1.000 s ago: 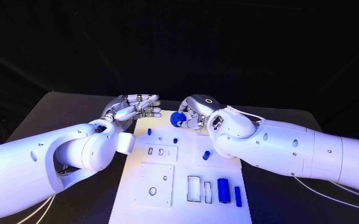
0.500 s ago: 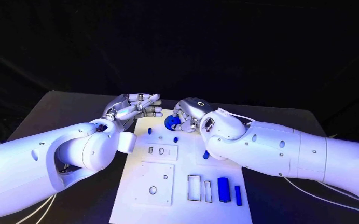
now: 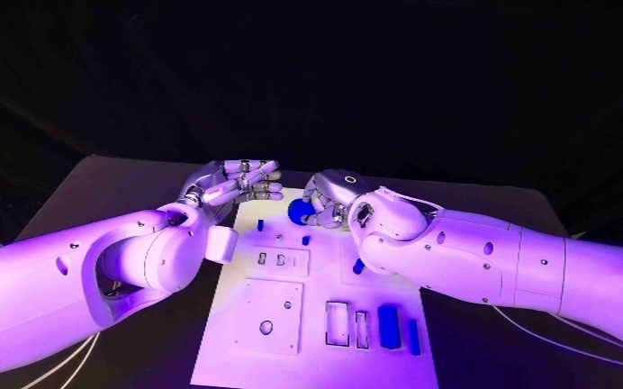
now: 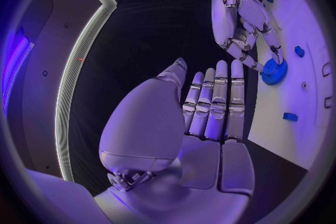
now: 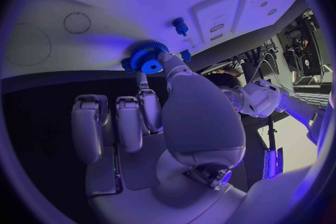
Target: Assemble the parts on the task board
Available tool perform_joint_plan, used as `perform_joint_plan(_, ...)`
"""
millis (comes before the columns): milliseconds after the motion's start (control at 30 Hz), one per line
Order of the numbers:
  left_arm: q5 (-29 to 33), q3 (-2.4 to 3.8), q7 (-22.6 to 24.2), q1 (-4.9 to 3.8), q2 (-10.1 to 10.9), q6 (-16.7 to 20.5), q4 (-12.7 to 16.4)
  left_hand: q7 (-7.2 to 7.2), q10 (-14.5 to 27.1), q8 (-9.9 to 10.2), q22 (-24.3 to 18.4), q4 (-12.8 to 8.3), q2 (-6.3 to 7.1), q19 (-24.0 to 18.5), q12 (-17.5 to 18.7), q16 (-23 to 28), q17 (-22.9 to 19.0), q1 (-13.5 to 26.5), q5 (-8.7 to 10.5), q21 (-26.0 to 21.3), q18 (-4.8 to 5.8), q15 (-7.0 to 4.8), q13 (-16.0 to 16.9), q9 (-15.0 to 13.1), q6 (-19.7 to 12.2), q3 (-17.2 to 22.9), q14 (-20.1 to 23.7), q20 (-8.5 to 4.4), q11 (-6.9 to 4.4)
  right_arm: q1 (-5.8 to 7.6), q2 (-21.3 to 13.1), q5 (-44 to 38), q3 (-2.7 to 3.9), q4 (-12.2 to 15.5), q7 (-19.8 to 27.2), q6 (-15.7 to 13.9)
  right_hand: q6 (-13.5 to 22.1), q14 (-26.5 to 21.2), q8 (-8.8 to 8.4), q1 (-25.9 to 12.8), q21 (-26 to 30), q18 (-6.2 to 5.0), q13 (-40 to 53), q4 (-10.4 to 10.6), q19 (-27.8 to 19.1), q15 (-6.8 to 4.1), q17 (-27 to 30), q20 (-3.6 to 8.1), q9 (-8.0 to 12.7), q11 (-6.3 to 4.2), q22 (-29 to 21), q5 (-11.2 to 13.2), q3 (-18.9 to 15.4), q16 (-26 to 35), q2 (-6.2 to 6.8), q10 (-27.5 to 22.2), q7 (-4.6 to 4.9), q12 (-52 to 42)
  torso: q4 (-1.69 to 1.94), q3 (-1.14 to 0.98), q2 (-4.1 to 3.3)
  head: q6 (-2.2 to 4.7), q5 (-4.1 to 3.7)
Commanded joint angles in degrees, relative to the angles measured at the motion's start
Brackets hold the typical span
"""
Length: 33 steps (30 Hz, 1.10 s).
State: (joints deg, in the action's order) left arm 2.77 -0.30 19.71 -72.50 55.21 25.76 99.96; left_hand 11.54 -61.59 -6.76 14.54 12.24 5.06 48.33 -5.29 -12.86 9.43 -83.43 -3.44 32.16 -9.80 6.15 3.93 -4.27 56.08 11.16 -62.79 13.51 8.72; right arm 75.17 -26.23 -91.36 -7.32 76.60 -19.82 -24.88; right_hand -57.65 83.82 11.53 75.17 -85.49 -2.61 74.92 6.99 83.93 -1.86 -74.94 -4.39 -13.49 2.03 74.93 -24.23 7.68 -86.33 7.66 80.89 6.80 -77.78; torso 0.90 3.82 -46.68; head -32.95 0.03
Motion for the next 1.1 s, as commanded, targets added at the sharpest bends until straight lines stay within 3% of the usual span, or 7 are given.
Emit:
perform_joint_plan(33, -0.3, 0.05, 0.3, -0.14, -0.1, -0.9, 0.1, 0.27, 0.2, 0.4, 0.1, 0.1, 0.03, -0.5, 0.2, -0.3, 0.1, 0.3, 0.24, 0.3, -0.52, 0.21, 0.0, 0.1, 0.0, 0.2, 0.1, -0.09, 0.23, -0.03, 0.0, -0.4, -0.01, 0.1, 0.0, 0.5, 1.3, 4.3, -0.96, -0.8, 0.4, 0.78, -0.2, 0.4, 1.0, 0.17, -6.1, -0.11, 0.5, 0.32, 8.2, 1.0, 0.1, 0.0, 0.12, -0.8, 0.4, 0.7, 0.07, 0.01, 0.04, 0.04, -0.08)
perform_joint_plan(200, -0.3, 0.05, 0.3, -0.14, -0.1, -0.9, 0.1, 0.27, 0.2, 0.4, 0.1, 0.1, 0.03, -0.5, 0.2, -0.3, 0.1, 0.3, 0.24, 0.3, -0.52, 0.21, 0.0, 0.1, 0.0, 0.2, 0.1, -0.09, 0.23, -0.02, 0.0, 0.2, -0.01, 0.1, 0.4, 0.4, 5.2, 4.3, -3.53, -1.8, 0.8, 0.68, -1.6, 1.2, 0.7, 1.07, -5.9, -0.82, 1.5, 1.41, 7.8, 2.8, -1.1, 0.0, 0.97, -2.1, 1.58, 2.2, 0.04, 0.03, 0.06, 0.11, -0.07)
perform_joint_plan(333, -0.3, 0.05, 0.3, -0.14, 0.0, -0.9, 0.1, 0.27, 0.2, 0.4, 0.1, 0.1, 0.03, -0.5, 0.2, -0.3, 0.1, 0.3, 0.24, 0.3, -0.52, 0.21, 0.0, 0.1, 0.0, 0.2, 0.1, -0.09, 0.23, -0.01, 0.0, 0.8, -0.01, 0.1, 0.8, 0.6, 6.1, 4.3, -4.59, -2.8, 0.8, 0.66, -1.7, 2.6, 0.6, 1.63, -6.1, -1.39, 1.8, 1.93, 7.8, 3.3, -3.0, 0.0, 1.3, -2.3, 2.12, 2.4, -0.02, 0.05, 0.03, 0.26, -0.06)
perform_joint_plan(633, -0.3, 0.05, 0.3, -0.14, 0.0, -0.8, 0.1, 0.29, 0.2, 0.4, 0.2, 0.1, 0.04, -0.7, 0.3, -0.4, 0.2, 0.3, 0.25, 0.5, -0.51, 0.21, 0.0, 0.1, 0.0, 0.2, 0.2, -0.09, 0.25, 0.0, -0.1, 1.6, -0.02, 0.1, 1.2, 1.5, 5.1, 4.3, -4.8, -3.6, 0.7, 0.69, -1.0, 4.9, 0.8, 1.75, -6.5, -1.74, 1.8, 2.01, 8.1, 2.5, -5.0, -0.2, 0.57, -1.9, 2.07, 1.7, 0.1, 0.06, 0.06, 0.3, -0.09)
perform_joint_plan(767, -0.3, 0.05, 0.3, -0.14, 0.0, -0.8, 0.0, 0.29, 0.2, 0.4, 0.2, 0.1, 0.04, -0.7, 0.3, -0.4, 0.2, 0.3, 0.25, 0.5, -0.51, 0.21, 0.0, 0.1, 0.0, 0.2, 0.2, -0.09, 0.25, 0.01, -1.0, 1.9, -0.02, 0.8, 1.4, -0.2, 4.7, 4.4, -4.8, -3.2, 0.7, 0.71, -0.6, 5.1, 0.9, 1.67, -6.6, -1.7, 1.8, 1.9, 8.2, 1.5, -5.0, -0.3, 0.23, -1.6, 1.96, 1.4, 0.07, 0.04, 0.12, 0.33, -0.08)
perform_joint_plan(967, -0.2, 0.04, 0.3, -0.14, 0.1, -0.9, -0.3, 0.29, 0.2, 0.4, 0.2, 0.1, 0.04, -0.7, 0.3, -0.4, 0.2, 0.3, 0.25, 0.5, -0.51, 0.21, 0.0, 0.1, 0.0, 0.2, 0.2, -0.09, 0.25, 0.24, -6.2, 6.0, 0.02, 5.2, 5.4, -6.3, 4.2, 4.4, -5.13, -1.4, 0.6, 0.76, 0.5, 4.7, 1.0, 1.49, -6.7, -1.54, 1.8, 1.72, 8.5, -0.2, -4.4, -0.3, -0.67, -0.9, 1.83, 0.5, -0.12, -0.06, 0.26, 0.58, -0.08)
perform_joint_plan(1100, -0.2, 0.04, 0.3, -0.14, 0.1, -1.0, -0.5, 0.3, 0.2, 0.5, 0.2, 0.1, 0.04, -0.7, 0.3, -0.4, 0.2, 0.3, 0.25, 0.6, -0.51, 0.22, 0.0, 0.1, 0.0, 0.2, 0.2, -0.08, 0.25, 0.62, -12.1, 11.7, 0.09, 9.3, 11.0, -7.3, 3.7, 4.3, -5.33, 0.3, 1.1, 0.59, 0.4, 3.9, 0.5, 1.46, -6.3, -1.49, 1.9, 1.68, 7.9, 0.8, -3.7, -0.1, -1.18, -1.1, 1.81, 0.7, -0.5, -0.19, 0.55, 0.6, -0.46)
